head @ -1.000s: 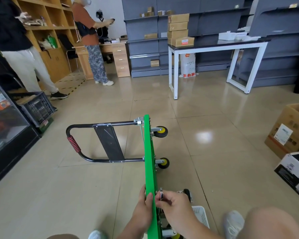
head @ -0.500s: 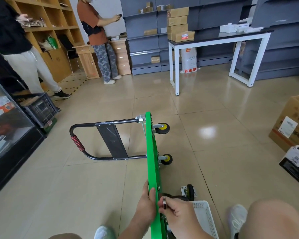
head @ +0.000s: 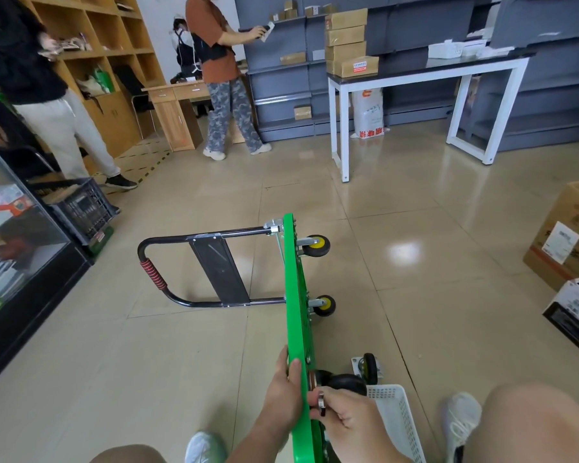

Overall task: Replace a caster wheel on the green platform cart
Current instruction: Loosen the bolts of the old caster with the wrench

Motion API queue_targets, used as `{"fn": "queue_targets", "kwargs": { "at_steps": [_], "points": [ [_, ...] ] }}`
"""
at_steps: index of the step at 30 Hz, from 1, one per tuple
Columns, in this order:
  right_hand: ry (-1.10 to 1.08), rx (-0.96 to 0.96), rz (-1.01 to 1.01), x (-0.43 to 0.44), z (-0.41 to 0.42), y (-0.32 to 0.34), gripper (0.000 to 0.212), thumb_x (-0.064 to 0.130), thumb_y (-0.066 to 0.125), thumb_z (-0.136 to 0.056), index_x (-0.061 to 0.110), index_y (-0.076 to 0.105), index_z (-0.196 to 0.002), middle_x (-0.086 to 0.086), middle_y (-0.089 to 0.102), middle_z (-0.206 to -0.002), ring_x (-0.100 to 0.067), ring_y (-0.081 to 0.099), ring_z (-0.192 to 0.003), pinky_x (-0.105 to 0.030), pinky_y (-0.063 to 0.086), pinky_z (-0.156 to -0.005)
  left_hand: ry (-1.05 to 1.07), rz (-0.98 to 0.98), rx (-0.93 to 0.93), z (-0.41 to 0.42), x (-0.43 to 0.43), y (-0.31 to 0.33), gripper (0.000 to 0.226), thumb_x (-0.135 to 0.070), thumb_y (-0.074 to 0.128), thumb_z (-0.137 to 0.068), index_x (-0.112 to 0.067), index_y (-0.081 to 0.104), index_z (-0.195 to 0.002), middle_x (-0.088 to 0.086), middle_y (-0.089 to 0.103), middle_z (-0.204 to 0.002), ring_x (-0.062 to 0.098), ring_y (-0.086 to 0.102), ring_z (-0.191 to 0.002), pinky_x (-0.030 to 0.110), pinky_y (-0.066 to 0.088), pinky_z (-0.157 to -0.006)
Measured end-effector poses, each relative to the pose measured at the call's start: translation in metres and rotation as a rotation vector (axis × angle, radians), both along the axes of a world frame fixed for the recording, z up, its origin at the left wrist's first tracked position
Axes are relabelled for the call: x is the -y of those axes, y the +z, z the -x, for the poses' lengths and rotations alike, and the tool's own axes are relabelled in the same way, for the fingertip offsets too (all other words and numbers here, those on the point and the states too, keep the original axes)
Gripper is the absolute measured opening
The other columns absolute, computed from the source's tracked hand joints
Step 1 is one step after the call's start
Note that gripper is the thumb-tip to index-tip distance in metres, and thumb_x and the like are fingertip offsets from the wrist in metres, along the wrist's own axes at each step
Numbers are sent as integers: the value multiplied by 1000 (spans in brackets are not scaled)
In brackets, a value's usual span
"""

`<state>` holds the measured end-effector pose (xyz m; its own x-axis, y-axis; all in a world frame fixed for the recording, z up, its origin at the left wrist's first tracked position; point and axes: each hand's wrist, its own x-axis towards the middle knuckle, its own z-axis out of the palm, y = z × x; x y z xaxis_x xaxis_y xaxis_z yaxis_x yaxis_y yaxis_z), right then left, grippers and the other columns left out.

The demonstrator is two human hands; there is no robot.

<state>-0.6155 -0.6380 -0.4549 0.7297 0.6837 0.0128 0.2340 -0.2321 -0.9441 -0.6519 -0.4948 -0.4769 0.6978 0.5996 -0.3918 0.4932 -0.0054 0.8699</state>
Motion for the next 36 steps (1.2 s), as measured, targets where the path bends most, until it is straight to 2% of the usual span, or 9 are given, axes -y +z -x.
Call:
{"fn": "queue_targets", "kwargs": {
  "at_steps": [2, 7, 11, 15, 17, 20, 26, 33, 36],
  "points": [
    [36, 83, -14, 3, -5, 4, 45, 3, 69, -87, 48, 74, -86, 25, 70, -92, -5, 73, -86, -28, 59, -85, 3, 5, -1, 1, 1, 2, 34, -33, 31, -114, -40, 33, -147, -3, 60, -132, 2, 62, -95, 8, 46, -61],
    [-8, 55, -28, 9, -9, 15, 46, -8, 69, -84, 37, 76, -82, 10, 73, -83, -4, 74, -79, -18, 58, -79, 18, -10, 11, 2, -2, -5, 40, -40, 33, -113, -42, 35, -153, -6, 65, -129, 12, 63, -114, 33, 50, -101],
    [-13, -61, -56, -1, -27, 25, 30, 4, 75, -85, 33, 76, -76, 9, 75, -82, -7, 71, -84, -27, 56, -87, 5, -10, 6, 3, 0, -2, 42, -39, 33, -113, -43, 34, -155, -5, 65, -128, 11, 64, -110, 31, 52, -93],
    [81, -135, 2, -19, -47, 43, 27, 10, 71, -90, 29, 73, -71, 10, 74, -82, -4, 68, -84, -18, 51, -81, -4, -15, 2, 2, 1, 2, 47, -36, 31, -114, -36, 28, -161, -8, 57, -134, 1, 56, -103, 12, 40, -74],
    [114, -184, 41, -26, -57, 46, 23, 13, 71, -91, 27, 74, -73, 11, 76, -89, -4, 69, -92, -19, 53, -85, -17, -23, -8, 2, 2, 3, 47, -38, 29, -114, -37, 25, -161, -8, 52, -133, 3, 54, -103, 18, 42, -78],
    [146, -205, 101, -38, -68, 42, 15, 19, 72, -90, 26, 76, -78, 7, 77, -92, -11, 71, -95, -37, 57, -94, -18, -16, -20, 2, 1, 3, 51, -44, 28, -113, -40, 20, -163, -6, 51, -137, 15, 52, -117, 28, 39, -96],
    [180, -147, 174, -55, -73, 36, 9, 28, 69, -87, 27, 76, -81, 4, 77, -83, -14, 72, -87, -47, 57, -90, -26, -9, -11, 2, 0, 2, 55, -49, 28, -112, -39, 15, -164, 2, 44, -159, 17, 43, -133, 28, 30, -102],
    [100, -268, 114, -57, -73, 31, 18, 16, 70, -91, 27, 75, -77, 0, 77, -85, -17, 73, -92, -41, 60, -88, -49, 121, 11, 0, -7, -4, 53, -55, 33, -109, -48, 17, -160, -4, 53, -146, 14, 57, -122, 39, 48, -104],
    [82, -326, 72, -55, -73, 27, 21, 11, 71, -90, 27, 76, -77, -3, 77, -85, -22, 74, -94, -45, 60, -88, -52, 145, 14, 0, -10, -8, 53, -55, 33, -109, -51, 16, -159, -8, 53, -143, 12, 56, -122, 40, 47, -106]
  ]
}}
